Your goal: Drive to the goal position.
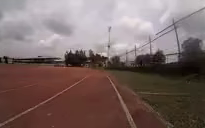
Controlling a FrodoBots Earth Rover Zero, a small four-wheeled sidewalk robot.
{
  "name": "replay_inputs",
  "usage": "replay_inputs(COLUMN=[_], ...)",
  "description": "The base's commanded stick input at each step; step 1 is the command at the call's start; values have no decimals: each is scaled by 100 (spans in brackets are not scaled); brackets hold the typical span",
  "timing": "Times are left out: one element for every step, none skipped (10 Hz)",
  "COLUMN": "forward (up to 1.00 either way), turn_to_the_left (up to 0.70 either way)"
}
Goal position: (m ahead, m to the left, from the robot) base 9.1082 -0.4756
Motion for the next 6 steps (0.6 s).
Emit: replay_inputs(forward=[70,70,70,70,70,70], turn_to_the_left=[-15,-29,-12,0,0,-5])
